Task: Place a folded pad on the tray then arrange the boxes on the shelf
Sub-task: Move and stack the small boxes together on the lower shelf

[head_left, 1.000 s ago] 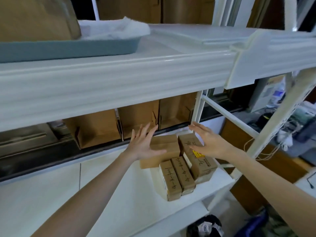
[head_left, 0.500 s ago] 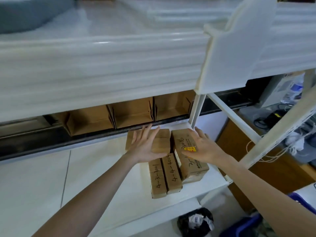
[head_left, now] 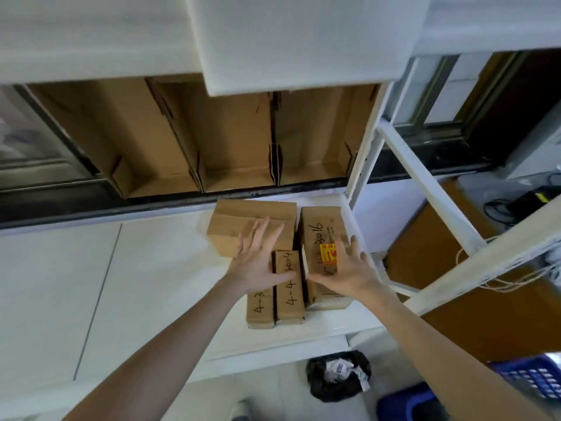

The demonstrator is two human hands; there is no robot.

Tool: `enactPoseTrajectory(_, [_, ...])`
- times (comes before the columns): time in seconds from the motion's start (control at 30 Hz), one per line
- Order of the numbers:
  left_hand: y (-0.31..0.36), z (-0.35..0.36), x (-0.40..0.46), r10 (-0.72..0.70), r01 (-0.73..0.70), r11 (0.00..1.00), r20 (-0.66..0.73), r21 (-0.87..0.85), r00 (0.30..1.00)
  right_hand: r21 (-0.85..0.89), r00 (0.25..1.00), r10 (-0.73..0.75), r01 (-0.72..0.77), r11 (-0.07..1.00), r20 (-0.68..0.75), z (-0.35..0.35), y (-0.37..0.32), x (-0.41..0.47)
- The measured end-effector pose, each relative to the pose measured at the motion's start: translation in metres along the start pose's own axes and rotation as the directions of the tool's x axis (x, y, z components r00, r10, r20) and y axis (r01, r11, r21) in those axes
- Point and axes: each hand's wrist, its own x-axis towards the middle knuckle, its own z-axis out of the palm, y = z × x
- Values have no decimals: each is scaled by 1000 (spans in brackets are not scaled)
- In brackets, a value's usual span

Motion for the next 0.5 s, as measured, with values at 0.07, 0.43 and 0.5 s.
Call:
enactPoseTrajectory(0.07, [0,3,0,-9,9,1000,-16,11,1000,37,999,30,-31,999,25,6,0,4])
enactPoseTrajectory(0.43, [-5,-4,-8,-73,74,997,-39,27,997,22,995,54,-53,998,-87,17,-6,7])
enactPoseTrajectory(0.5, [-4,-8,-8,-81,82,996,-51,16,995,5,991,41,-41,999,-125,6,-4,8])
